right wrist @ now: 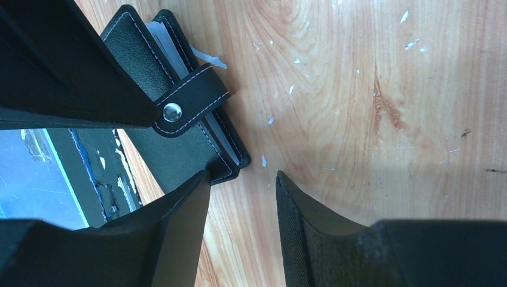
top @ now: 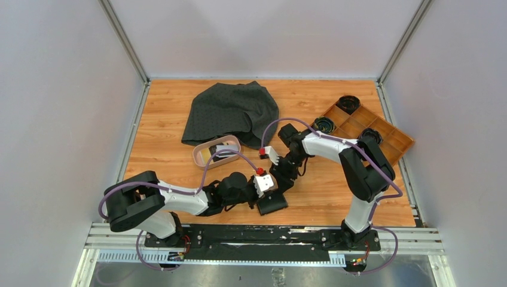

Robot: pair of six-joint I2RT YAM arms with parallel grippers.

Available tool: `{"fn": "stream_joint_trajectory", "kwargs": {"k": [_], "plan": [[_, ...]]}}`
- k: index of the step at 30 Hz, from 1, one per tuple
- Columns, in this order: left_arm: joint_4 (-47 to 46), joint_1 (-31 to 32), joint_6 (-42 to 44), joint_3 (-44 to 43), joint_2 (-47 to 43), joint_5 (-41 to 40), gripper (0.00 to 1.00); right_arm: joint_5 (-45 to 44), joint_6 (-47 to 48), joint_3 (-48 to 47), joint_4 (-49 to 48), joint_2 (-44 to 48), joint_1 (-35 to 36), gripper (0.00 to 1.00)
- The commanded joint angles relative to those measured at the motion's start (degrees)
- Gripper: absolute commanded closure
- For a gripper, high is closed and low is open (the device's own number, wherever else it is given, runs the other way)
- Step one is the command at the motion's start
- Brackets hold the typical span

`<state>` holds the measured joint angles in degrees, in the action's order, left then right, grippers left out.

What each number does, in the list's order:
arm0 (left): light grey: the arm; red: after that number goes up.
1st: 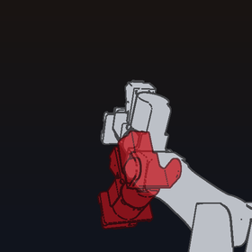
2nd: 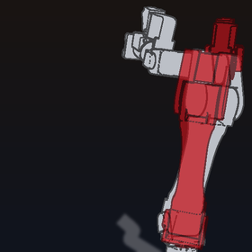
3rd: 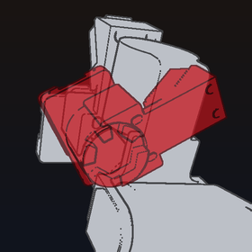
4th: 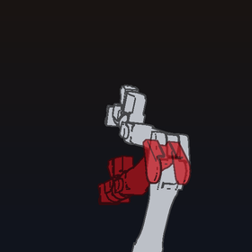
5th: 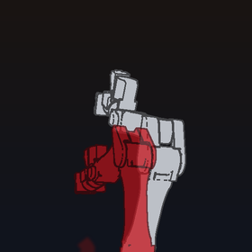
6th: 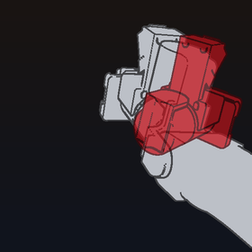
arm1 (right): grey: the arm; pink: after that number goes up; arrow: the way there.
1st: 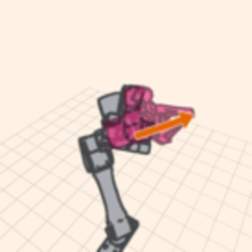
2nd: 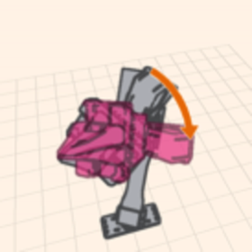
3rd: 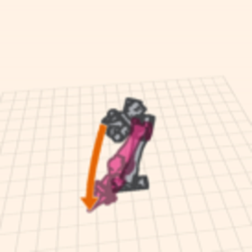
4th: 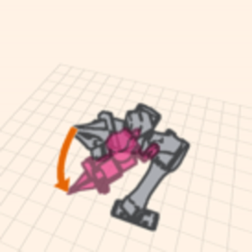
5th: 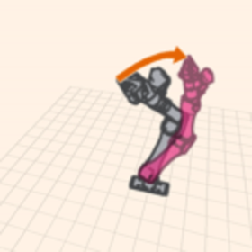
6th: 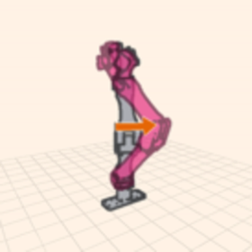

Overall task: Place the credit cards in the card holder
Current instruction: Close the card holder at the center of the board.

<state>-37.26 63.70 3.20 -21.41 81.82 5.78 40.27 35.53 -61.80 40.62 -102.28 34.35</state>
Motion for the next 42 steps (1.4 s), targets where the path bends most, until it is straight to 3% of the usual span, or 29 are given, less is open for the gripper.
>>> {"fn": "stream_joint_trajectory", "kwargs": {"k": [1,6,11,18,22,28,34,42], "plan": [[0.08,0.61,-2.69,1.01,-0.04,0.09,1.0,-2.14,-0.71,-0.89,0.4,-1.3,1.16,0.52],[0.06,0.64,-2.95,2.77,-2.09,-3.52,1.0,-2.73,-0.48,-1.48,1.28,0.1,1.1,0.48],[0.08,0.63,-4.42,3.53,-2.71,-5.56,1.0,-0.73,1.4,-0.63,1.68,7.24,-1.05,0.37],[-0.07,0.66,-6.07,3.82,-2.74,-5.69,1.0,3.53,8.11,2.51,1.96,17.46,-3.57,0.37],[-0.03,0.64,-6.68,4.33,-3.35,-5.69,1.0,8.62,17.96,5.09,2.37,23.37,-3.67,0.4],[-0.01,0.62,-8.47,5.24,-4.37,-6.96,1.0,19.13,47.6,15.36,3.15,33.43,-3.55,0.33],[-0.09,0.63,-9.47,5.52,-5.2,-6.7,1.0,14.39,53.23,16.49,2.32,31.87,-1.3,0.35],[-0.1,0.64,-10.73,5.48,-5.4,-6.57,1.0,7.7,53.38,21.62,-8.29,31.83,2.1,0.32]]}}
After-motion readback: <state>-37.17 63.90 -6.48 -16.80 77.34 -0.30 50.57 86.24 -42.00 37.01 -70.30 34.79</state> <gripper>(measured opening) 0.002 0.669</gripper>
